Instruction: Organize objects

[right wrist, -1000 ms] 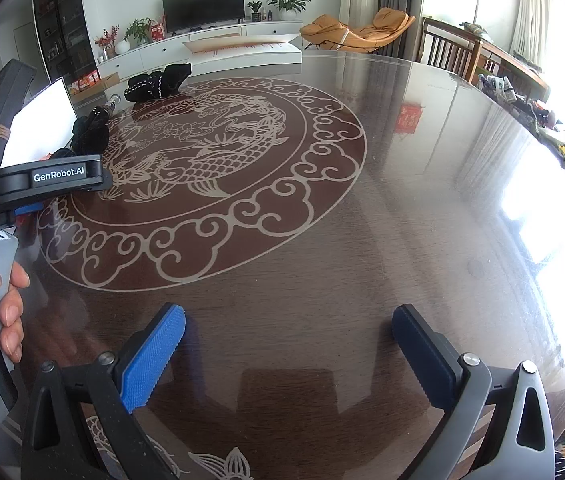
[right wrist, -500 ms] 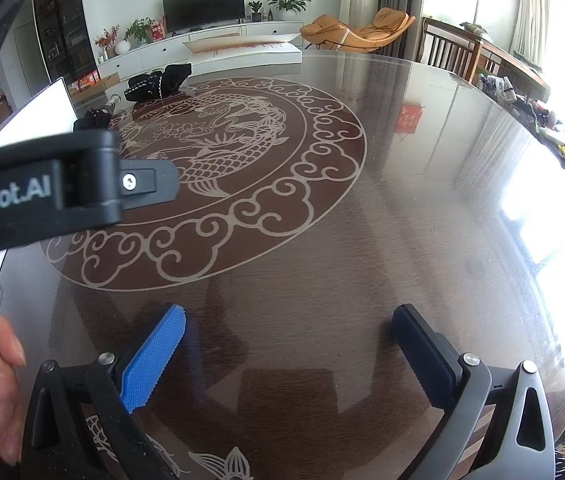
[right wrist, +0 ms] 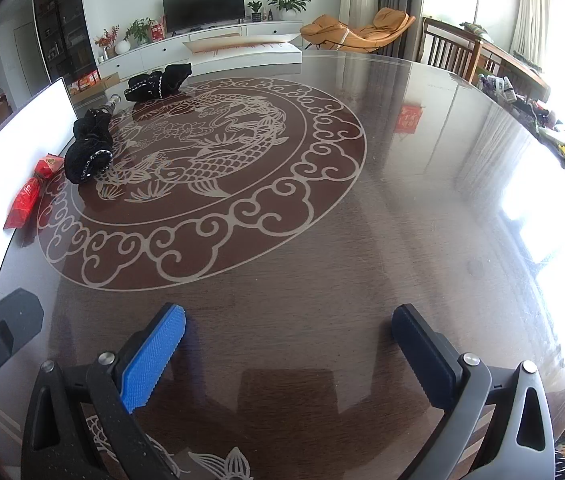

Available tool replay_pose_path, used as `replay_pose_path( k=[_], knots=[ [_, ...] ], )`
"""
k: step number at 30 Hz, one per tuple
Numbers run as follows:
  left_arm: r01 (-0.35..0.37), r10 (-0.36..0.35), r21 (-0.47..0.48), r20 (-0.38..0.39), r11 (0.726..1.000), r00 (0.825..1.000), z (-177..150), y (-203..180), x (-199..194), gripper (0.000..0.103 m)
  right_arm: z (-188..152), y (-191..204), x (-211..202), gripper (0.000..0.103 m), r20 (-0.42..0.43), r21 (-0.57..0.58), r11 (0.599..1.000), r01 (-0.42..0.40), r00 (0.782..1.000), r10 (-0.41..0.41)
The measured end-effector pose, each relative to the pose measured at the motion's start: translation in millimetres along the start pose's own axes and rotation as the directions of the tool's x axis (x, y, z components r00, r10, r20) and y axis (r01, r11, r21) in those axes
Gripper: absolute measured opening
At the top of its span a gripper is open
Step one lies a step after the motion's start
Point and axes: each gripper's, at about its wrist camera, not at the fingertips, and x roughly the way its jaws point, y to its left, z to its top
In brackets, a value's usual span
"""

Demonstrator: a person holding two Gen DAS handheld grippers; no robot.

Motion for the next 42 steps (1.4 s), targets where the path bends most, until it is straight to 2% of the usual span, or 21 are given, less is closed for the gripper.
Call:
replay_pose_path(
  k=[13,30,42],
  knots=[
    [-0.032,0.031,0.057,0.028,0.998,0.999,-17.7,-10.5,-12.0,0.103,0.1,0.0,0.3,0.103,0.0,0.0,1.0,0.0,1.0,0.0],
    [-0.065,0.063,0.074,0.04,0.995,0.997,-30.6,-7.5,-20.4,0.103,0.1,0.0,0.4,0.103,0.0,0.0,1.0,0.0,1.0,0.0],
    [-0.033,0.031,0.088,0.027,0.996,0.999,-45.2,-9.6,-27.4,0.103,0.2,0.0,0.4,0.103,0.0,0.0,1.0,0.0,1.0,0.0]
  ],
)
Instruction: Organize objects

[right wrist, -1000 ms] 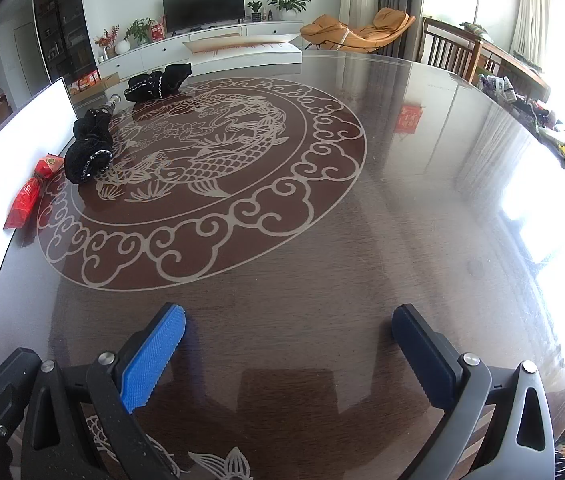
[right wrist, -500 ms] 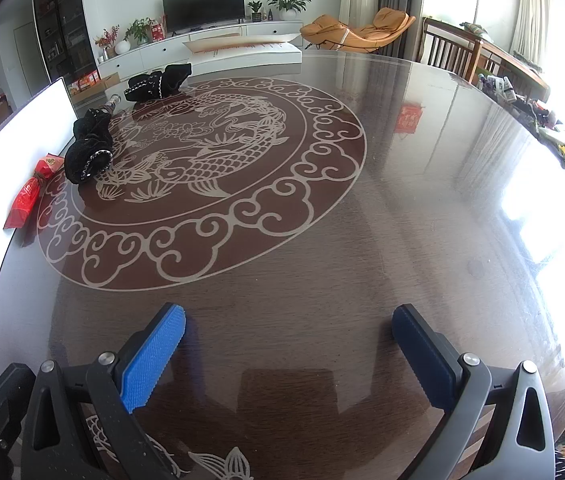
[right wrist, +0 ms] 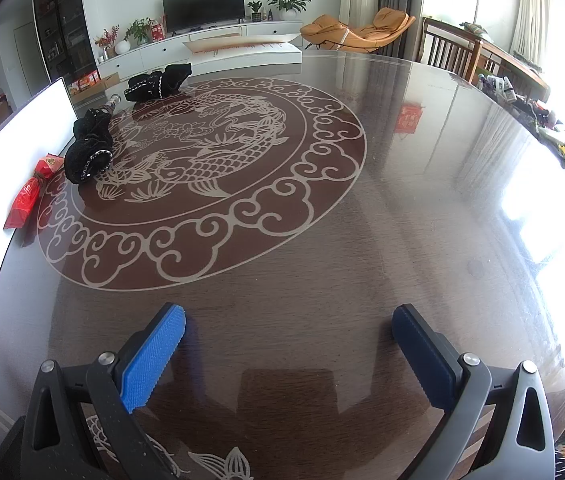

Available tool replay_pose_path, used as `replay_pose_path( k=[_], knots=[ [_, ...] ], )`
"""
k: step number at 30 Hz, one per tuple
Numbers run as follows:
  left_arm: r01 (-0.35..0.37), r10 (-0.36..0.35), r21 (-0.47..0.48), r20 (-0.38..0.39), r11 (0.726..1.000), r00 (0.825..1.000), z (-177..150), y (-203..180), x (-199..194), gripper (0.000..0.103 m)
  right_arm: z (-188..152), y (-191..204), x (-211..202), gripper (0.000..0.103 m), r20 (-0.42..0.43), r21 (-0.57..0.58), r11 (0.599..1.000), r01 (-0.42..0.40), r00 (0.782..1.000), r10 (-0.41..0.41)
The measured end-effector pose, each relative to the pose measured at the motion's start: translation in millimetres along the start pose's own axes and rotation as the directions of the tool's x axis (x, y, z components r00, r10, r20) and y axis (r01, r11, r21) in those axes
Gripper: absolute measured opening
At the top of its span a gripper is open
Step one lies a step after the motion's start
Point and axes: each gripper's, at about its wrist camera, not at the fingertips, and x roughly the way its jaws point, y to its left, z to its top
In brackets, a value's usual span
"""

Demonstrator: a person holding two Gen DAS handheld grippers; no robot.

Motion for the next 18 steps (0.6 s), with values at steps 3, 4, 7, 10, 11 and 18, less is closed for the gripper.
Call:
replay_pose_path(
  k=[3,4,7,10,11,18],
  knots=[
    [0.008,-0.008,-0.012,0.0,1.0,1.0,-0.8,3.0,-0.3,0.103,-0.2,0.0,0.2,0.103,0.0,0.0,1.0,0.0,1.0,0.0],
    [0.012,-0.012,-0.018,0.001,1.0,1.0,-1.3,4.9,-0.5,0.103,-0.1,0.0,0.1,0.103,0.0,0.0,1.0,0.0,1.0,0.0],
    [0.018,-0.018,-0.04,0.005,0.999,1.0,-2.6,11.1,-1.1,0.103,-0.1,0.0,0.2,0.103,0.0,0.0,1.0,0.0,1.0,0.0],
    [0.023,-0.022,-0.057,0.009,0.998,1.0,-4.6,17.1,-1.5,0.103,-0.1,0.0,0.2,0.103,0.0,0.0,1.0,0.0,1.0,0.0],
    [0.024,-0.024,-0.06,0.01,0.998,1.0,-5.4,18.8,-1.3,0.103,-0.1,0.0,0.3,0.103,0.0,0.0,1.0,0.0,1.0,0.0],
    [0.039,-0.039,-0.086,0.0,0.996,0.999,-12.4,27.9,2.6,0.103,-0.1,0.0,0.4,0.103,0.0,0.0,1.0,0.0,1.0,0.0]
  ],
)
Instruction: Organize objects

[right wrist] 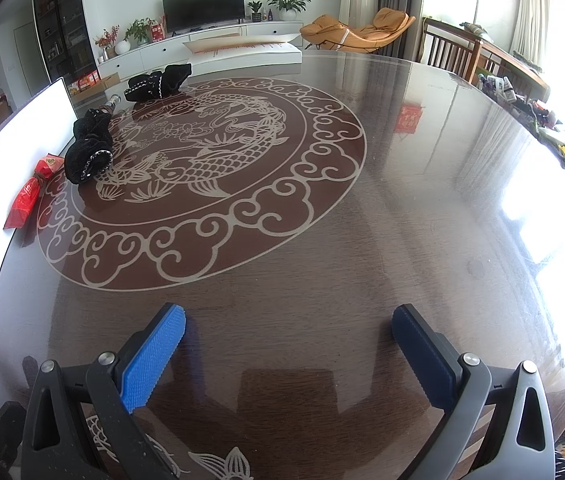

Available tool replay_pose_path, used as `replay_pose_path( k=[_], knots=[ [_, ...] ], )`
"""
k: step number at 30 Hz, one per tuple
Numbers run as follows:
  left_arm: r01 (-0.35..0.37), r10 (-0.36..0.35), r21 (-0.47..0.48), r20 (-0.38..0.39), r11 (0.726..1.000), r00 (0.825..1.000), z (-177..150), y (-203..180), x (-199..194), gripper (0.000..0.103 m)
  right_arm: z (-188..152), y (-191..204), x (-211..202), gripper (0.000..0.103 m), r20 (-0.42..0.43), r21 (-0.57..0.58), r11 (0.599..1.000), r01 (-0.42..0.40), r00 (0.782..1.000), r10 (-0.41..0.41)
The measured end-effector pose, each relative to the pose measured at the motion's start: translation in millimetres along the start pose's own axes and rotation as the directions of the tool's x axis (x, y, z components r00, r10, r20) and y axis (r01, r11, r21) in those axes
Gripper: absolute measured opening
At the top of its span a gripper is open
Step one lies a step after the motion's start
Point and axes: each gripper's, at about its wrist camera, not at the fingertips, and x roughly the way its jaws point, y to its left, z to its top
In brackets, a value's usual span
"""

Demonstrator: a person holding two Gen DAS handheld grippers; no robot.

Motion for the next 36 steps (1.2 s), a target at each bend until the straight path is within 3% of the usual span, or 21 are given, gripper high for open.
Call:
replay_pose_path(
  k=[7,9,12,16,20,22,27,29,30,36],
  knots=[
    [0.007,-0.007,-0.013,-0.019,1.0,1.0,-6.7,4.4,0.9,0.103,-0.9,-0.8,-1.5,0.103,0.006,0.002,1.0,-0.019,1.0,0.019],
    [0.017,-0.017,-0.021,-0.013,1.0,1.0,-9.9,5.6,-3.4,0.103,-0.3,-4.2,-3.8,0.103,0.011,0.024,0.998,-0.062,0.998,0.061],
    [0.041,-0.041,-0.003,-0.003,0.999,0.999,-16.1,5.1,-8.6,0.103,6.1,-4.8,-9.2,0.103,0.013,0.087,0.975,-0.205,0.979,0.204],
    [0.036,-0.035,0.028,-0.015,0.999,0.999,-21.7,0.5,-8.0,0.103,39.0,39.9,-12.3,0.103,-0.036,-0.044,0.958,-0.282,0.959,0.281],
    [0.064,-0.064,-0.001,-0.021,0.998,0.998,-20.7,3.8,-9.2,0.103,91.7,89.7,8.2,0.098,-0.097,-0.118,0.93,-0.348,0.936,0.338],
    [0.07,-0.07,-0.006,-0.021,0.998,0.997,-19.6,3.8,-11.0,0.103,116.8,112.9,26.9,0.088,-0.138,-0.14,0.925,-0.352,0.932,0.334],
    [0.065,-0.064,0.014,-0.049,0.998,0.997,-18.9,2.1,-10.9,0.103,147.2,155.7,74.5,0.078,-0.24,-0.123,0.914,-0.386,0.906,0.35],
    [0.052,-0.051,0.016,-0.063,0.999,0.997,-18.0,2.9,-8.7,0.103,147.7,166.9,82.6,0.059,-0.233,-0.168,0.91,-0.379,0.912,0.337],
    [0.042,-0.041,0.014,-0.071,0.999,0.997,-17.5,3.5,-7.1,0.103,145.6,171.0,85.6,0.04,-0.241,-0.197,0.903,-0.381,0.912,0.333],
    [0.018,-0.017,0.006,-0.106,1.0,0.994,-15.6,3.8,3.1,0.103,125.4,149.9,67.7,0.036,-0.16,-0.275,0.896,-0.348,0.936,0.315]
  ],
)
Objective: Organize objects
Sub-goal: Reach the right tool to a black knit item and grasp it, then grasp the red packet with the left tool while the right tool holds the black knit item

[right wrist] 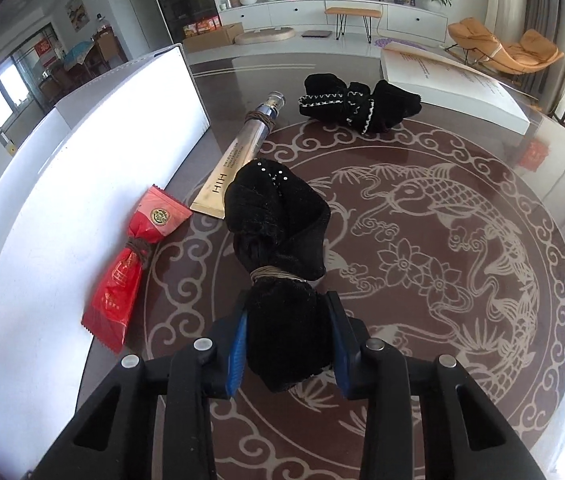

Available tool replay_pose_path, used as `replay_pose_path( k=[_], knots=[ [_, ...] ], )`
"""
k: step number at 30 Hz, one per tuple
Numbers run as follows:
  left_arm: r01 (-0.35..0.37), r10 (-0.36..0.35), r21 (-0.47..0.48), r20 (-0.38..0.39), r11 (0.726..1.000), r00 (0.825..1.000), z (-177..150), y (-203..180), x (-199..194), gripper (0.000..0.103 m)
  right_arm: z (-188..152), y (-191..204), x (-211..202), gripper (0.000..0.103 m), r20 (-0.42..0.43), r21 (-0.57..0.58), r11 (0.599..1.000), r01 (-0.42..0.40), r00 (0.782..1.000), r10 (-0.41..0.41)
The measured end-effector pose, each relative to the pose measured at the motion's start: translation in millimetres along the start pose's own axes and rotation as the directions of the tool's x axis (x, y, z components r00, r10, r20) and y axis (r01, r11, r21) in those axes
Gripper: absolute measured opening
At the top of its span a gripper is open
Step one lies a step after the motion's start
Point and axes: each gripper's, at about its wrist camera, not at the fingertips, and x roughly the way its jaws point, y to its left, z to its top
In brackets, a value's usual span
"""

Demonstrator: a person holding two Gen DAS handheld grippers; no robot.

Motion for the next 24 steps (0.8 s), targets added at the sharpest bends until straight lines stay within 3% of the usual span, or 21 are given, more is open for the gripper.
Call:
replay_pose_path(
  k=[12,15,20,22,24],
  knots=[
    [-0.098,0.098,0.037,0.008,0.994,0.995,18.0,-8.7,6.0,0.103,-89.3,-49.5,-61.5,0.036,0.078,0.072,0.996,0.049,0.995,-0.055],
    [-0.137,0.137,0.0,0.054,0.991,0.989,42.0,-0.3,6.5,0.103,-110.4,-57.6,-74.2,0.036,0.114,0.122,0.991,0.049,0.991,-0.063],
    [-0.131,0.139,-0.106,0.072,0.986,0.988,82.5,17.9,19.7,0.103,-139.5,-68.1,-92.5,0.036,0.182,0.201,0.976,0.079,0.976,-0.116],
    [-0.169,0.177,-0.108,0.068,0.98,0.982,89.3,20.7,27.2,0.097,-147.4,-70.4,-99.0,0.036,0.204,0.217,0.971,0.096,0.969,-0.141],
    [-0.188,0.197,-0.121,0.067,0.975,0.978,91.8,30.8,31.0,0.076,-151.2,-74.0,-104.0,0.036,0.216,0.23,0.969,0.094,0.966,-0.145]
  ],
)
